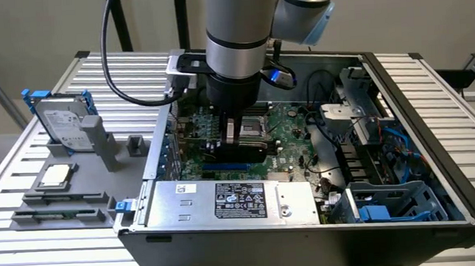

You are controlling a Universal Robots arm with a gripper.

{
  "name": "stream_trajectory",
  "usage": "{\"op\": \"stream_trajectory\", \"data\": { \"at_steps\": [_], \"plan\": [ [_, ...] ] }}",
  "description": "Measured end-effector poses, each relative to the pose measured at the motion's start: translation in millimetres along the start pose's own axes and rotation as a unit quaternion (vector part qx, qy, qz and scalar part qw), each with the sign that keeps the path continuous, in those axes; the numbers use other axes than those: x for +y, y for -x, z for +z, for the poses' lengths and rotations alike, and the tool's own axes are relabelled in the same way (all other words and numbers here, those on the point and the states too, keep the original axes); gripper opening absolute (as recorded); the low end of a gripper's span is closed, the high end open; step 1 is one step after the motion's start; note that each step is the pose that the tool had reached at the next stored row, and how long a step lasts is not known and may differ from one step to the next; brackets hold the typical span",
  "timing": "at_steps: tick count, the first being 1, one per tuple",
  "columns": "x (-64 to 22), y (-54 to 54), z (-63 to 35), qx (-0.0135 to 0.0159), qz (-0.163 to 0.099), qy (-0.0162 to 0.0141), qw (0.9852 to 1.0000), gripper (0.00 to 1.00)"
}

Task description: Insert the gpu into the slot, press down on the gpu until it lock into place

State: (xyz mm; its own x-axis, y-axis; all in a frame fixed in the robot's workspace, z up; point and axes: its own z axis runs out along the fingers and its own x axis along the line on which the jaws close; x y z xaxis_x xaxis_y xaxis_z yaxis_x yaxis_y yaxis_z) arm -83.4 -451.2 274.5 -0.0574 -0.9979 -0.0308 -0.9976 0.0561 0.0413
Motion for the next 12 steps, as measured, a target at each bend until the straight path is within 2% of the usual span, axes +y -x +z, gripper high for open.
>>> {"op": "stream_trajectory", "data": {
  "at_steps": [12],
  "plan": [
    [0.7, -0.2, 6.6, -0.0016, -0.001, 0.0002, 1.0000, 0.26]
  ]
}}
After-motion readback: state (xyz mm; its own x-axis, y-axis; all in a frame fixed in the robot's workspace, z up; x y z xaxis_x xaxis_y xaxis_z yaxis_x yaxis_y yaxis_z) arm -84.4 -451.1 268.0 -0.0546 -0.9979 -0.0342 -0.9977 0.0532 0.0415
